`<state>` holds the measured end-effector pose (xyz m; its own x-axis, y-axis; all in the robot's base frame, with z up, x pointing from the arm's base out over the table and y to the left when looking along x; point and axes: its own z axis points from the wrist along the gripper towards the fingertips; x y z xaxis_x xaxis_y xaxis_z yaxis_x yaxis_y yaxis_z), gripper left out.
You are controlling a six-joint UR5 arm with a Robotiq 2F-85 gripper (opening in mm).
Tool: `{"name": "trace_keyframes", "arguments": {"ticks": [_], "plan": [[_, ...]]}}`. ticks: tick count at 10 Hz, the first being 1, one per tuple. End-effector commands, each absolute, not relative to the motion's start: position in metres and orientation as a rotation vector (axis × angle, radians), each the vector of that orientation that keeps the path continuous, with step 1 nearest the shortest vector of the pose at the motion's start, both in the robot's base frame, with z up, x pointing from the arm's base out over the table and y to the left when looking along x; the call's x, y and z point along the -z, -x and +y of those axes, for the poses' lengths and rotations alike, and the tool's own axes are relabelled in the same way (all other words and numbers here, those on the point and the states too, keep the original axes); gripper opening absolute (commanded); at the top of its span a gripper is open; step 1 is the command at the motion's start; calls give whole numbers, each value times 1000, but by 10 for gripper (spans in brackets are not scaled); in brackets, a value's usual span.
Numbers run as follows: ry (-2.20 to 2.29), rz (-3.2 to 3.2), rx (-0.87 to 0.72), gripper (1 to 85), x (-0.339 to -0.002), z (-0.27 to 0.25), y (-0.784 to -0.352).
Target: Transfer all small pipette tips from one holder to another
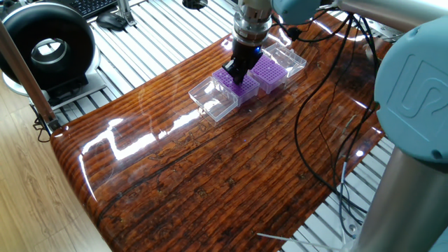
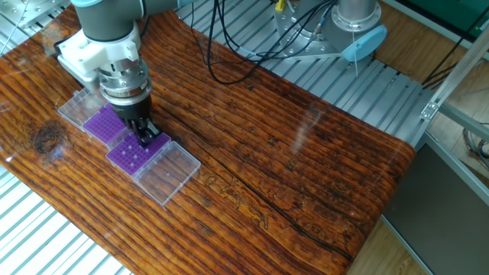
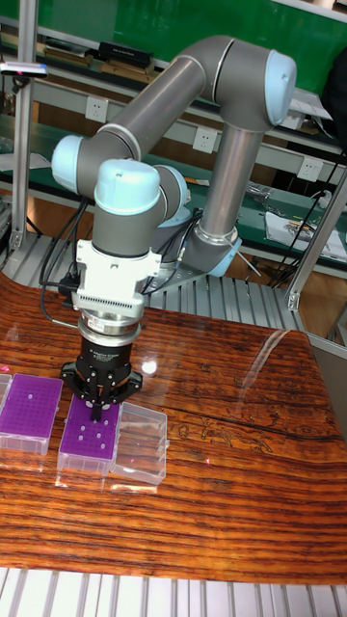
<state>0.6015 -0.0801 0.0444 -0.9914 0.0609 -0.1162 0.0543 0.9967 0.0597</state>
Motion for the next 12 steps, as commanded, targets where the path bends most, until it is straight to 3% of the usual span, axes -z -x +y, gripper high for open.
{"name": "trace_keyframes", "arguments": {"ticks": [1, 7, 8, 10, 12], "plan": [[-133, 3017, -74, 10, -48, -80, -601], [-205, 3015, 0, 10, -50, -80, -604], [-195, 3038, -44, 10, -50, -74, -600], [-157, 3054, -55, 140, -50, -72, -597], [-134, 3057, -73, 170, -50, -70, -597]]}}
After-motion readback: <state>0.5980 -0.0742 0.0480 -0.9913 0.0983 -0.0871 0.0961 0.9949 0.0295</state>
